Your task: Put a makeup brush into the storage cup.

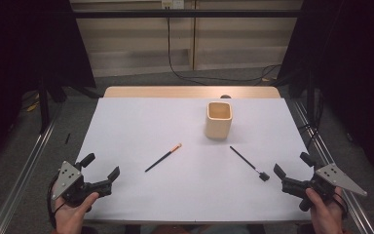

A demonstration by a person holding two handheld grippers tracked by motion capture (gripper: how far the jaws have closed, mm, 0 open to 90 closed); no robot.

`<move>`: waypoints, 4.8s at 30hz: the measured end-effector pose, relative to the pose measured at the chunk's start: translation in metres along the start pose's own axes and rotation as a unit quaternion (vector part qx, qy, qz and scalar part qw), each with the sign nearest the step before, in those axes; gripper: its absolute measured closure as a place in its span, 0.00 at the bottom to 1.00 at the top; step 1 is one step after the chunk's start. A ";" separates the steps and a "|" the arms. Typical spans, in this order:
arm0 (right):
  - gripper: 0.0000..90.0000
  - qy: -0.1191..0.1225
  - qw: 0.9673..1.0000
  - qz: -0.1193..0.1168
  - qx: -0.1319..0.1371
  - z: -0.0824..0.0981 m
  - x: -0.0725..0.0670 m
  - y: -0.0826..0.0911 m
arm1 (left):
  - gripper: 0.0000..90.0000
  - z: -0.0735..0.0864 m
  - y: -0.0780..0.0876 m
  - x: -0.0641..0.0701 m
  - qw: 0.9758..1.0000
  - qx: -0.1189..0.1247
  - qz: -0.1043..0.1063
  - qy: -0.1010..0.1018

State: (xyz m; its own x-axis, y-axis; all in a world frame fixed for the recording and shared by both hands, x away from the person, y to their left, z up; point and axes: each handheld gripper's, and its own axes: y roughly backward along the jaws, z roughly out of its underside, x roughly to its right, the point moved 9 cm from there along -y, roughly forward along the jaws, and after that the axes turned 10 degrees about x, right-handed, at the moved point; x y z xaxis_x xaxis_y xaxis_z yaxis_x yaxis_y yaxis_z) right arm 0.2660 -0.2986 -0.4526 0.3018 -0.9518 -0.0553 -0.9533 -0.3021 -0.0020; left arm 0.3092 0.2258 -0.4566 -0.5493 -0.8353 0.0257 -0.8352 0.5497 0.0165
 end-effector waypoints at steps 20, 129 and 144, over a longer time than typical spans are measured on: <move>0.00 0.003 1.000 -0.016 -0.005 -0.001 -0.009 -0.002 | 0.04 -0.002 0.006 0.012 1.000 0.001 0.014 0.012; 0.00 0.009 0.999 -0.031 -0.020 0.003 -0.013 -0.004 | 0.06 0.015 -0.147 0.050 0.928 -0.331 0.168 -0.040; 0.00 0.012 0.999 -0.034 -0.023 0.004 -0.014 -0.005 | 0.11 0.041 -0.143 0.055 0.884 -0.425 0.183 -0.063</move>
State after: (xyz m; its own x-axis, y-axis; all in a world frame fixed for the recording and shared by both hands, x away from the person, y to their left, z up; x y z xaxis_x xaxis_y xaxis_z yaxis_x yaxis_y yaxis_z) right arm 0.2669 -0.2835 -0.4559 0.3672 -0.9296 -0.0319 -0.9288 -0.3682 0.0406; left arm 0.3970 0.1008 -0.4988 -0.8214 -0.5654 0.0748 -0.3073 0.5493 0.7771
